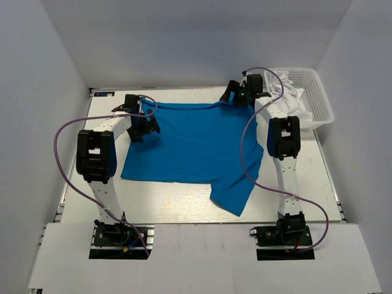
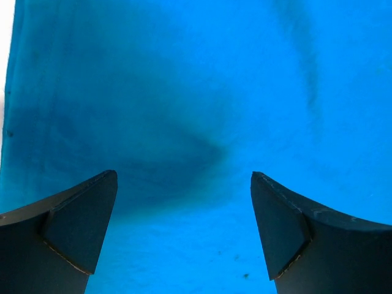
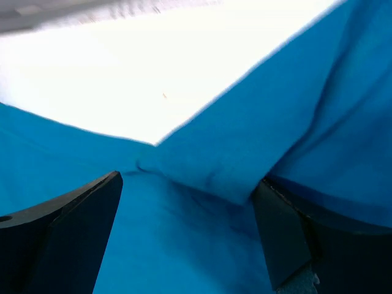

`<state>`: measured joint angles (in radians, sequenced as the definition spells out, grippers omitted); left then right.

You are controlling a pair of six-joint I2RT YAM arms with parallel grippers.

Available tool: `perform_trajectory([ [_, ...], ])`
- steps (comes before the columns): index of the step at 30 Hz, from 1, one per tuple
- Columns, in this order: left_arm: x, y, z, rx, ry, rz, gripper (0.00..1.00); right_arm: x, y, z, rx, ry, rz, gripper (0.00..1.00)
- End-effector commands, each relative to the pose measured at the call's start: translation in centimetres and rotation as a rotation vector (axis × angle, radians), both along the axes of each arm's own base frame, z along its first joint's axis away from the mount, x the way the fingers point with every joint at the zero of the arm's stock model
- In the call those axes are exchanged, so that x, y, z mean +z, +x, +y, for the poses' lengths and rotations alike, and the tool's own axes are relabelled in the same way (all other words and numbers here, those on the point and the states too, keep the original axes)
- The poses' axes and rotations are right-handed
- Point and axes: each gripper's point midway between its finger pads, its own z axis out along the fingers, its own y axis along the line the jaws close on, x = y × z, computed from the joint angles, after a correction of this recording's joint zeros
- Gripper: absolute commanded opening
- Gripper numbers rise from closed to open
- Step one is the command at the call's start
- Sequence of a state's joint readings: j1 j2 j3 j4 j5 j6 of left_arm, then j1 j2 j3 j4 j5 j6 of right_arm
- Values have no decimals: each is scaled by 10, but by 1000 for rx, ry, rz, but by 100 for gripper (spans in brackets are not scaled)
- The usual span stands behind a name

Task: Fold and stack the t-shirts
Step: Flatten out the tshirt

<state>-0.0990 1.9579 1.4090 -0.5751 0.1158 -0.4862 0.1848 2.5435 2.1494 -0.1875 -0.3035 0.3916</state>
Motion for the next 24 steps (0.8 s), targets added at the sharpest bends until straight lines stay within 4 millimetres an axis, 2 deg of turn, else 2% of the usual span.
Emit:
perform_trajectory([
  [1, 12, -2, 0, -10, 9, -26, 100, 31, 26, 18, 17, 110, -154, 90],
  [3, 8, -2, 0, -10, 9, -17, 100, 31, 29, 26, 26, 160, -160, 90],
  [4, 8, -2, 0, -10, 9, -17, 100, 43, 35, 33, 29, 222, -203, 90],
  [5, 8, -2, 0, -10, 9, -17, 100, 42, 38, 39, 35, 244, -216, 90],
  [6, 1, -6, 0, -10, 11, 1, 100, 52, 43, 41, 29, 275, -245, 90],
  [7, 1, -6, 0, -10, 11, 1, 100, 85, 53, 51, 17, 374, -338, 90],
  [9, -2, -9, 1, -10, 12, 10, 100, 94, 61, 62, 11, 448, -396, 90],
  [10, -2, -9, 1, -10, 12, 10, 100, 138, 66, 70, 0, 537, -517, 90],
  [11, -6, -9, 1, -10, 13, 19, 100, 136, 71, 71, -40, 572, -534, 90],
  [12, -6, -9, 1, -10, 13, 19, 100, 157, 73, 79, -74, 597, -593, 90],
  [14, -6, -10, -1, -16, 2, 20, 100, 174, 80, 71, -152, 565, -690, 90],
  [15, -8, -13, -1, -16, 3, 30, 100, 167, 84, 68, -224, 546, -676, 90],
  [17, -11, -16, -3, -21, -7, 41, 100, 169, 88, 59, -281, 524, -675, 90],
  [18, -11, -17, -3, -21, -7, 41, 100, 159, 90, 55, -293, 499, -636, 90],
  [20, -9, -16, -3, -21, -8, 31, 100, 152, 92, 51, -288, 451, -612, 90],
  [21, -9, -16, -3, -21, -8, 31, 100, 135, 90, 52, -285, 369, -541, 90],
  [22, -9, -16, -3, -21, -8, 31, 100, 126, 88, 48, -291, 332, -509, 90],
  [23, -10, -16, -1, -25, 4, 28, 100, 117, 89, 41, -333, 297, -479, 90],
  [24, -6, -17, 1, -20, 14, 26, 100, 99, 83, 35, -349, 238, -392, 90],
])
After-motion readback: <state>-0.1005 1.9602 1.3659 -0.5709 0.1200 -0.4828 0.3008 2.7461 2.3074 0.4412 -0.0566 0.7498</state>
